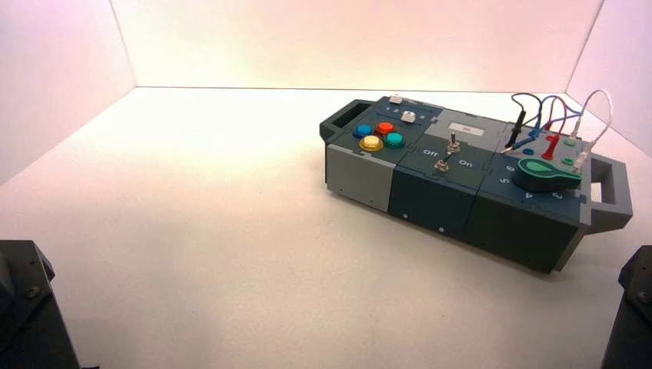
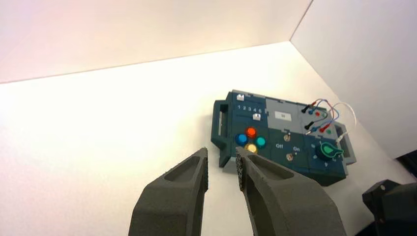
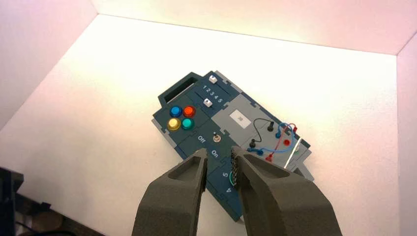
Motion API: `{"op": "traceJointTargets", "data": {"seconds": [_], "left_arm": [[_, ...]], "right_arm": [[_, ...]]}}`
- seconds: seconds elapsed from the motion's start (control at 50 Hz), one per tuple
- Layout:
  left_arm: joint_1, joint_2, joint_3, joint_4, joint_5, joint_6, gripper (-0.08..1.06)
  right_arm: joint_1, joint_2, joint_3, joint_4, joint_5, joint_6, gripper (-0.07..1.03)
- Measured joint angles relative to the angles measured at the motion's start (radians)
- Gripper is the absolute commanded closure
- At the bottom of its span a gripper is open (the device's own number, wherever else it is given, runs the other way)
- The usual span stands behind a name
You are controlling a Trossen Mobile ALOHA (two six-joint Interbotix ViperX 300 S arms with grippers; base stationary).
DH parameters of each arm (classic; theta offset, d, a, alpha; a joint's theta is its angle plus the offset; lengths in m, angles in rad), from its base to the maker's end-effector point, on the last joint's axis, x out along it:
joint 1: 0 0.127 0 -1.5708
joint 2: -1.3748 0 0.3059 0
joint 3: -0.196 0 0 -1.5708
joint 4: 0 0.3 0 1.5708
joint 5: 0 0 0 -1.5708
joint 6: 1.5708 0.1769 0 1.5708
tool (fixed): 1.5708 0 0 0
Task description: Turn the knob to position 5.
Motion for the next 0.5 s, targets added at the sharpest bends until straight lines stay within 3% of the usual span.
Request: {"op": "traceJointTargets", "data": {"seconds": [0.5], "left_arm": [[0.0,0.041,0.018,-0.002,-0.014,0.003,0.64]], "right_arm": [[0.0,-0.002,0.011,0.009,0.0,0.0,0.67]]}}
